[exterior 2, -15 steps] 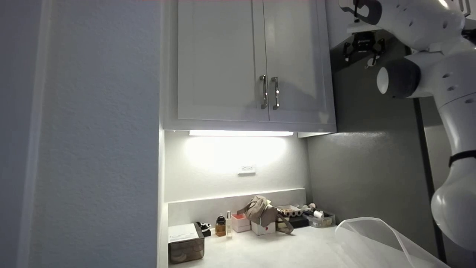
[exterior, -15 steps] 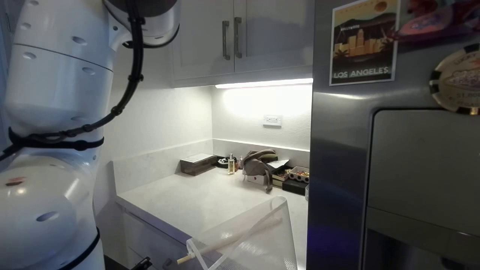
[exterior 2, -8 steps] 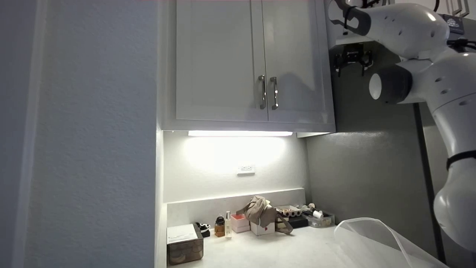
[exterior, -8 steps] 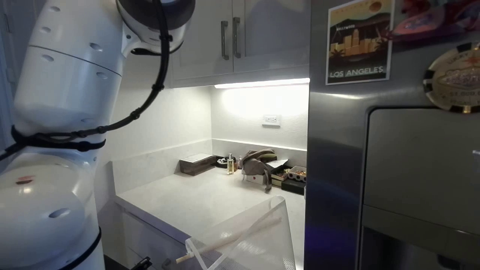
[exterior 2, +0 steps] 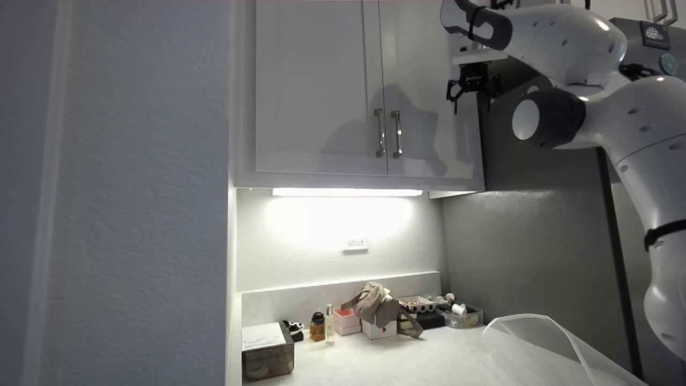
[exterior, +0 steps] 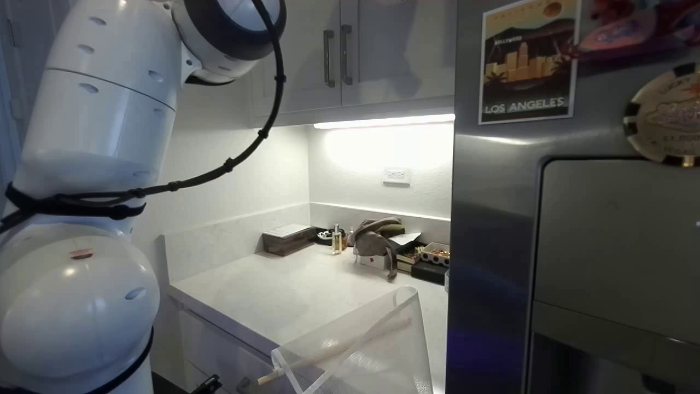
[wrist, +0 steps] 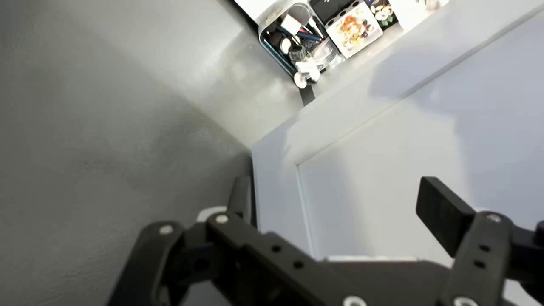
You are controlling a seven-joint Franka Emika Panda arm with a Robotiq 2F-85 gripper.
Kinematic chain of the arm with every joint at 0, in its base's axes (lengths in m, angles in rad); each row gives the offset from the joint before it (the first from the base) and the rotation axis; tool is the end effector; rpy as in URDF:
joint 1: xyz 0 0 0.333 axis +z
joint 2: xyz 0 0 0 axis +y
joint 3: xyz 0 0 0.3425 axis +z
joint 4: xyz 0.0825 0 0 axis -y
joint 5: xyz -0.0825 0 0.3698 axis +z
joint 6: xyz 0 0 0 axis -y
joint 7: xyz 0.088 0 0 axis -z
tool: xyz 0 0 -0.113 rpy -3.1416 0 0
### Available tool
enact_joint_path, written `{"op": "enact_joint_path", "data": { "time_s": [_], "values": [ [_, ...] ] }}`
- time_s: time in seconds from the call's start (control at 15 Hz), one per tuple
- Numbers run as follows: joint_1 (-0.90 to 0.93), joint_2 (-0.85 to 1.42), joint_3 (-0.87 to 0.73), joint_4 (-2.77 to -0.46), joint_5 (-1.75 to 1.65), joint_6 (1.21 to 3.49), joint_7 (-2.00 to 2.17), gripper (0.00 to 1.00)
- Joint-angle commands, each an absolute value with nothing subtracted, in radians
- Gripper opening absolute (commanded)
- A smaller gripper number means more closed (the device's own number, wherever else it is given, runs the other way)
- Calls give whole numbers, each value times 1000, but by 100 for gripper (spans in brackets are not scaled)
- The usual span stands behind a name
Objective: Take the bottle on the counter, put it in the kitchen cabinet and close it, then take the blind on the counter and hang it to the wall
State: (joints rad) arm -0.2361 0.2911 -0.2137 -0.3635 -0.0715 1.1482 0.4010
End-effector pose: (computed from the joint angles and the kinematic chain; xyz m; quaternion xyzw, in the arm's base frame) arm 0.4308 -0.1744 0.9258 0.8765 -0.4087 0.2465 0.0624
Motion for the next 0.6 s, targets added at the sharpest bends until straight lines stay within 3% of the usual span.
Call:
{"op": "enact_joint_path", "data": {
  "time_s": [0.0, 0.27, 0.33, 0.53],
  "values": [
    [-145, 241, -208, -443, -123, 1089, 405, 100],
    [-149, 247, -195, -493, -66, 1008, 383, 100],
    [-202, 348, -177, -338, -28, 922, 376, 100],
    [-203, 377, -175, -288, -40, 908, 389, 100]
  ]
}}
